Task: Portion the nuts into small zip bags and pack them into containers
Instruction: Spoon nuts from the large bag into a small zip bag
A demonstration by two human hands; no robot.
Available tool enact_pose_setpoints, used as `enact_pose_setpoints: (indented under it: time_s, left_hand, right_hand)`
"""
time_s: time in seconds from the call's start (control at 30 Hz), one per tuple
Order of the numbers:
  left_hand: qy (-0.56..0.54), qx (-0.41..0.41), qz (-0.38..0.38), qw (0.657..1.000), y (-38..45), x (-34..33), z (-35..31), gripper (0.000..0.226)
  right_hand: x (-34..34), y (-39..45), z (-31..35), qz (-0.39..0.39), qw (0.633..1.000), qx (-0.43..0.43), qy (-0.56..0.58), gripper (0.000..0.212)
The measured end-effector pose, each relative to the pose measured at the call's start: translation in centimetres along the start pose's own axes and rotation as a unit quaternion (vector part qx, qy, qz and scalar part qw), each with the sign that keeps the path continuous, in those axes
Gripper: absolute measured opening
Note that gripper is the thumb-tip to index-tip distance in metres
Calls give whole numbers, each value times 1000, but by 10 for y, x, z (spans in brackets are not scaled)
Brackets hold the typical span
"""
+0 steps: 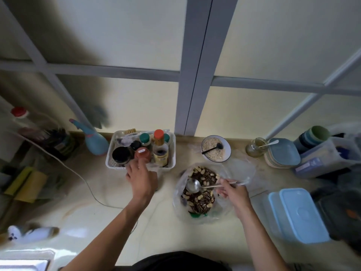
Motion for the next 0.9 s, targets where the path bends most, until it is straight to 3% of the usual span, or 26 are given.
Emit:
enact_pose_setpoints:
  time_s: [0.13, 0.23, 0.33, 0.43, 0.53, 0.63, 0.8, 0.9]
  left_hand:
    - [-3, -89, -42, 995, -26, 5, -44, 44]
    - [-46, -183, -66, 980, -52, 7, -83, 39]
    - [-103, -274, -40, 956, -82, -2, -120, 32]
    - [-170, -306, 78, 934, -111, -31, -151, 23]
    - [-173, -251, 224, 926, -136, -81, -164, 21]
    - [-141, -147, 285, 937, -146, -129, -158, 22]
    - [-115, 48, 278, 952, -148, -157, -141, 17]
    - [-123, 124, 232, 957, -149, -157, -132, 27]
  right_hand:
    - [38, 8, -7, -181, 982, 15, 47, 4]
    - [66, 13, -18, -251, 967, -3, 39, 9]
    - [83, 35, -37, -212, 974, -24, -72, 7]
    - [85, 57, -39, -110, 960, -14, -255, 10]
    - [87, 77, -17, -92, 934, 38, -344, 21]
    - [83, 100, 0, -50, 918, 71, -387, 18]
    - [77, 132, 3, 11, 908, 88, -409, 17]
    - [49, 138, 5, 127, 913, 142, -362, 10]
Point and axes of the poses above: each hand's wrist, its own y-axis towards the middle knuckle, its own x-axis out of the back of the hand, z = x × y, the point moved 7 cm from there along y, towards the middle knuckle, and after that the axes turned 10 degrees about -z, right-handed, at the moved point
